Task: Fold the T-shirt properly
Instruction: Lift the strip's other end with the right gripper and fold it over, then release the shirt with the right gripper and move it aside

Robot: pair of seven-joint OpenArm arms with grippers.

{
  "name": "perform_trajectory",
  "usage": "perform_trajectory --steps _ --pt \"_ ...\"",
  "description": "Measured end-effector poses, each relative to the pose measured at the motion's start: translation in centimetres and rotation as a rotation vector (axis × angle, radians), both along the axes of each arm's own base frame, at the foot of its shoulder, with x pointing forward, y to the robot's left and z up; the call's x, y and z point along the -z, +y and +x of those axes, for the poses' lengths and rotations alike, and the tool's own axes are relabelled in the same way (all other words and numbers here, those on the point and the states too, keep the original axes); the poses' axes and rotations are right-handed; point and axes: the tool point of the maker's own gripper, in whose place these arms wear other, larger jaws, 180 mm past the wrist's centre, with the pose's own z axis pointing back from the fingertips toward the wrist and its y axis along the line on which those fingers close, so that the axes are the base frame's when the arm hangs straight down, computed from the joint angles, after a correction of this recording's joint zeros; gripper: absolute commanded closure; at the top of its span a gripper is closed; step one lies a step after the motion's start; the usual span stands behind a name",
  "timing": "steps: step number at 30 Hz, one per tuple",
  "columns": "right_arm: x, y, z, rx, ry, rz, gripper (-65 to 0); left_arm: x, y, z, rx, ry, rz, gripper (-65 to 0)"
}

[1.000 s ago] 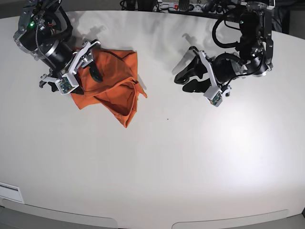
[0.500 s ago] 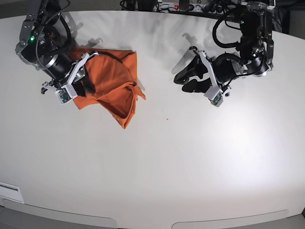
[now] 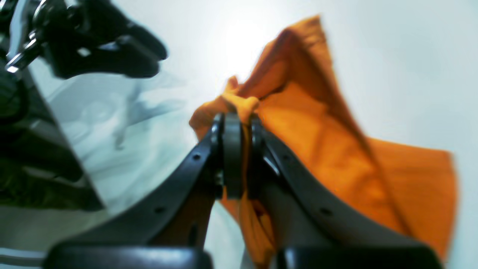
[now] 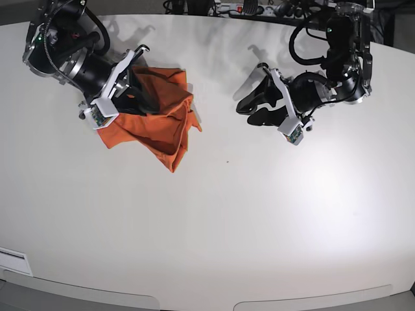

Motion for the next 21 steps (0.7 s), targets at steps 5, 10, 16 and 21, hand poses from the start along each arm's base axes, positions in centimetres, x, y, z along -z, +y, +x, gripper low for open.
perform_trajectory --steps 5,10,16,21 --pt "1.8 3.6 -1.7 -0.125 0.057 -0.017 0.0 0.0 0.0 0.0 0.0 0.0 0.0 -24.1" --pt "3.0 7.0 -4.7 -0.281 0.124 -0.043 0.0 0.0 0.0 0.0 0.0 0.0 0.0 -24.1" --pt "2.5 9.6 -6.6 -0.381 0.129 -0.002 -31.6 0.0 0.0 0.0 0.0 -0.001 0.0 -24.1" --pt "2.0 9.9 -6.2 -0.395 0.107 0.001 -36.0 -0.2 -0.1 0.1 0.009 -0.011 0.001 -24.1"
